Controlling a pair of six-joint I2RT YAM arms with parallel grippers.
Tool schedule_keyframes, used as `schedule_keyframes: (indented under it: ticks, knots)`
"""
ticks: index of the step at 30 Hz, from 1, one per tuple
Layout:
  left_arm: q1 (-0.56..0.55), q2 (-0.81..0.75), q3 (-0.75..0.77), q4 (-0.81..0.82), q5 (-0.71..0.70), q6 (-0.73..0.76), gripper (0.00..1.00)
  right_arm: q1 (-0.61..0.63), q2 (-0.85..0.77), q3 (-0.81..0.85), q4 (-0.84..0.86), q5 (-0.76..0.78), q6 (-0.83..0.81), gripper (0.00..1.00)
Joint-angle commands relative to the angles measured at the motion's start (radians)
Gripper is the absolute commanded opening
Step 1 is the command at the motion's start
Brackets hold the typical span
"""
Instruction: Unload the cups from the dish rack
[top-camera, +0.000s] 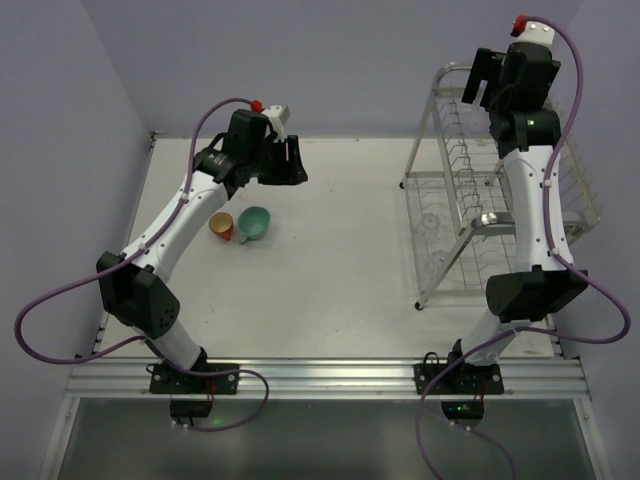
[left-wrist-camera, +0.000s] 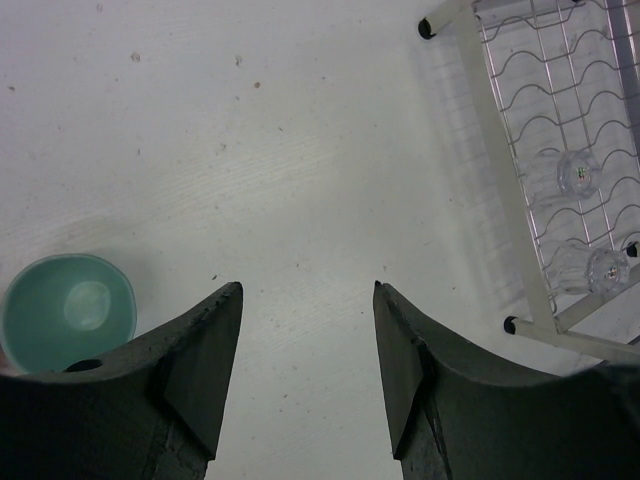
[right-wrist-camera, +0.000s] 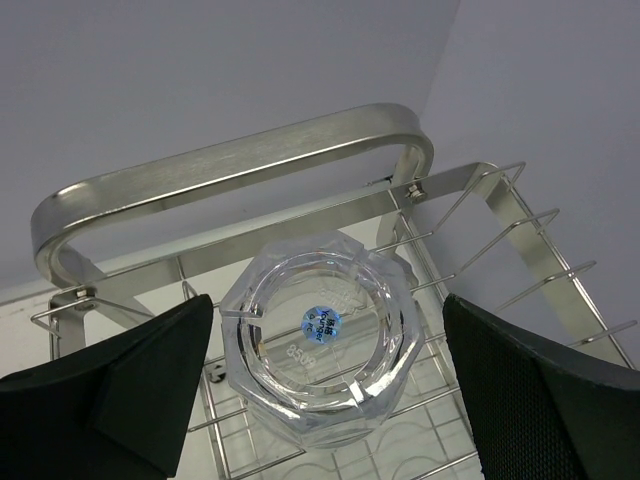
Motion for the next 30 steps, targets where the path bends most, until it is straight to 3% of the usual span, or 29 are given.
schedule_keyframes:
  ticks: [1, 7, 11, 13, 14, 15, 18, 23, 25, 28, 29, 30]
  knots:
    - [-0.004, -0.051, 0.008, 0.029, 0.021, 0.026, 0.59, -0.005, 0.005, 0.049, 0.032, 0.019, -0.001, 0.99]
    - [-0.004, -0.051, 0.009, 0.021, 0.024, 0.031, 0.59, -0.012, 0.021, 0.068, 0.017, -0.013, 0.011, 0.9]
    - [-0.004, -0.054, 0.008, 0.02, 0.022, 0.032, 0.59, -0.018, 0.037, 0.08, -0.015, -0.035, 0.035, 0.68]
    - [-0.004, -0.055, 0.008, 0.017, 0.021, 0.034, 0.59, -0.018, 0.035, 0.072, -0.017, -0.038, 0.037, 0.69]
    - [-0.004, -0.057, 0.008, 0.017, 0.021, 0.034, 0.59, -0.018, 0.035, 0.066, -0.017, -0.039, 0.037, 0.72]
    - [-0.004, -0.058, 0.008, 0.017, 0.022, 0.034, 0.59, -0.016, 0.037, 0.063, -0.019, -0.035, 0.039, 0.82]
    - [-0.004, -0.058, 0.008, 0.017, 0.027, 0.032, 0.59, -0.018, 0.034, 0.052, -0.02, -0.038, 0.04, 0.89]
    - [-0.004, -0.058, 0.006, 0.017, 0.031, 0.032, 0.59, -0.018, 0.038, 0.043, -0.022, -0.033, 0.042, 0.87]
    - [-0.004, -0.061, 0.009, 0.014, 0.031, 0.034, 0.59, -0.019, 0.038, 0.045, -0.023, -0.039, 0.043, 0.82]
    - [-0.004, -0.063, 0.009, 0.012, 0.028, 0.034, 0.59, -0.019, 0.038, 0.052, -0.026, -0.051, 0.043, 0.6]
    - [-0.004, -0.061, 0.009, 0.012, 0.03, 0.034, 0.59, -0.019, 0.035, 0.051, -0.026, -0.048, 0.043, 0.45]
    - [-0.004, -0.06, 0.009, 0.009, 0.028, 0.034, 0.59, -0.019, 0.035, 0.049, -0.026, -0.05, 0.043, 0.41]
